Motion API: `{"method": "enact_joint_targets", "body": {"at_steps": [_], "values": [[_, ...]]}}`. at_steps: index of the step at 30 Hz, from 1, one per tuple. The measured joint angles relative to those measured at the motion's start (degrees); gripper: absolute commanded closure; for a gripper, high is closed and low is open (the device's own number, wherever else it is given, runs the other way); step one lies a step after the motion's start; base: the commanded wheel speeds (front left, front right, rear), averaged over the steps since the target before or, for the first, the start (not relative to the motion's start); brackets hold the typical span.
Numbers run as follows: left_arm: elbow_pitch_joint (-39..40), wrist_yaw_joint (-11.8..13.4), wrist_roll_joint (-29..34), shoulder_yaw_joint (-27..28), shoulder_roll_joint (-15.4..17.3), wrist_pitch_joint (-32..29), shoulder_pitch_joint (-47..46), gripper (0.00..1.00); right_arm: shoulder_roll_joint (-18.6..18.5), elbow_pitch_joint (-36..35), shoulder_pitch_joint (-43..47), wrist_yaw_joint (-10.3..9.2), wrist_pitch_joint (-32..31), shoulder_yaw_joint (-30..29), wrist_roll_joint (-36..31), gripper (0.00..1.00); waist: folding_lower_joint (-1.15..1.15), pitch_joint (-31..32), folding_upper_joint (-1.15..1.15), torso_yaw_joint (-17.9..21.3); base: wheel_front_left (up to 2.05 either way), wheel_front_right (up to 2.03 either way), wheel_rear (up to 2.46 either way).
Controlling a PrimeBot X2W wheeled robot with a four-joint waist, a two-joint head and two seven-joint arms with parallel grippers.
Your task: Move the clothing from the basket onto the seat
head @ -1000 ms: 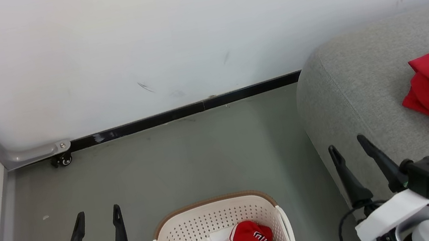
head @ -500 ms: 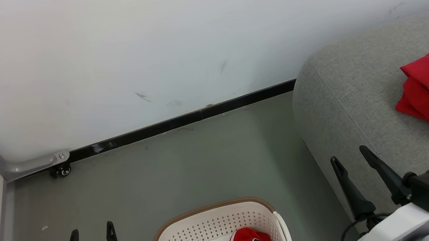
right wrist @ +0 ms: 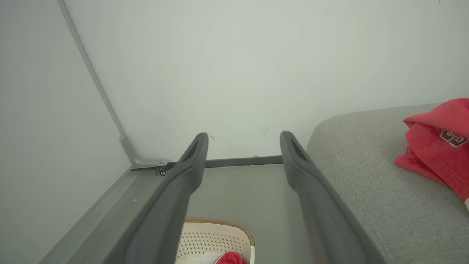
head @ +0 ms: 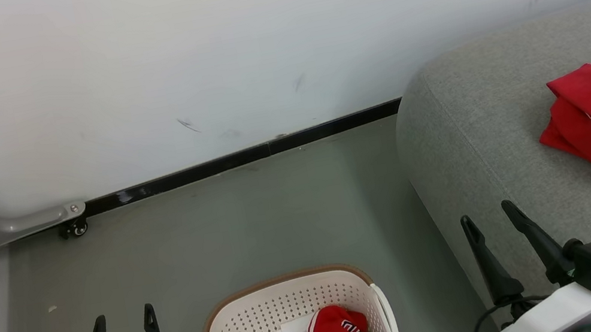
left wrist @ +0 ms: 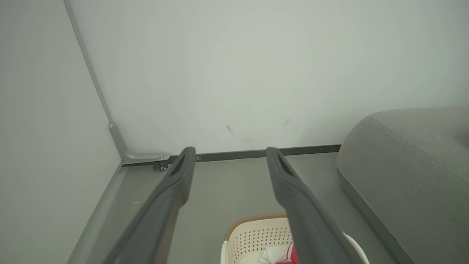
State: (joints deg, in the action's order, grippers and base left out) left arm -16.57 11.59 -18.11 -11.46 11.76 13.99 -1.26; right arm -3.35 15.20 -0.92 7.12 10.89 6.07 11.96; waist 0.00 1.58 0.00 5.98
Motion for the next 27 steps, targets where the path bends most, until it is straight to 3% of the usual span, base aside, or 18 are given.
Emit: {"method": "enact_joint_targets", "body": {"at_steps": [20, 27], "values": [[0.6, -1.6, 1.3, -3.4, 0.3, 0.1, -1.9, 0.0, 0.3, -7.2, 1.4, 0.0, -1.4, -1.2, -1.9, 0.0, 0.0, -5.6, 0.0, 1.4, 0.0, 0.0, 0.0], [-0.2, -3.4, 2.5, -4.9, 0.7, -0.4, -5.3, 0.0, 0.5, -11.3, 2.1, 0.0, -1.3, -3.4, -2.4, 0.0, 0.0, -8.8, 0.0, 2.4, 0.0, 0.0, 0.0]]}}
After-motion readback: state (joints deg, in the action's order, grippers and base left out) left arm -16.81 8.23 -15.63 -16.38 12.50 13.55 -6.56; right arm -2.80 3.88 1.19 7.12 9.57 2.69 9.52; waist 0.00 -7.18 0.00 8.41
